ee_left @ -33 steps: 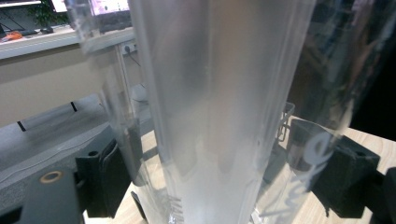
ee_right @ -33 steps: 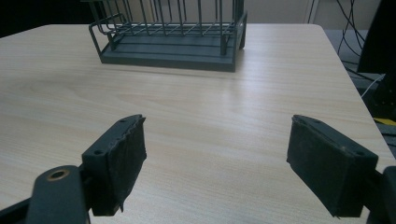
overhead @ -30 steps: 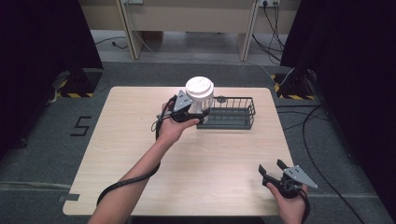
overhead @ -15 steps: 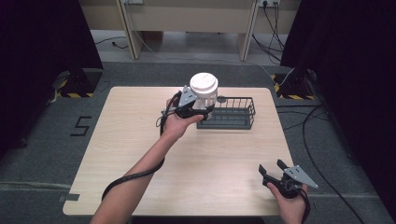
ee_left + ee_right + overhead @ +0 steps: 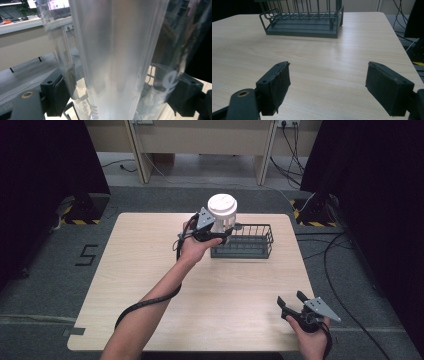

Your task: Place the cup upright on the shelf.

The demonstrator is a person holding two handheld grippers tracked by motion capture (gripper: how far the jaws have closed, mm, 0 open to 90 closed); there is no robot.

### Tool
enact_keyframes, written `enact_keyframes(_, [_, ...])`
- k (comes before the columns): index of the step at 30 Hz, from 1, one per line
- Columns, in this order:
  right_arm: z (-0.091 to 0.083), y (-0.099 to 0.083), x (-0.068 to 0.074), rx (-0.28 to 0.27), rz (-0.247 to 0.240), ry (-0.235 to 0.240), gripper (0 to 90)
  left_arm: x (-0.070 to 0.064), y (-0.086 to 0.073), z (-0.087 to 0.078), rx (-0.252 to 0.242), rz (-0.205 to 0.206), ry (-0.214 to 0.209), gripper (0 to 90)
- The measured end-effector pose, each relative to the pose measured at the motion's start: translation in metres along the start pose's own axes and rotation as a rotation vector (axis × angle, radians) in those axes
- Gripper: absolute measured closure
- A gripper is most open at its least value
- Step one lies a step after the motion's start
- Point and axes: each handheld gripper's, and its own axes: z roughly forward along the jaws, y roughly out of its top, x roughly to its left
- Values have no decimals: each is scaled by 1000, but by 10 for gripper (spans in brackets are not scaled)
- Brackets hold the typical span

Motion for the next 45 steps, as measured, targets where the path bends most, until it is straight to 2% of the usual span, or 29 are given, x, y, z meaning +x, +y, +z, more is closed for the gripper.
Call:
enact_keyframes(13, [0,0,-1,2,6,5,202,2,5,16,7,-9,14,173])
enact_keyframes(20, [0,0,-2,3,1,4,203,2,6,25,24,3,18,173])
enact_keyframes(24, [0,0,-2,5,11,9,203,4,6,31,21,-15,13,172])
enact_keyframes(30, [0,0,-1,8,13,10,203,5,2,37,37,-22,29,172])
enact_keyframes(38, [0,0,-2,6,15,11,203,4,-6,46,54,-34,29,172])
enact_keyframes(45, [0,0,-2,6,15,13,203,3,-5,51,56,-40,32,172])
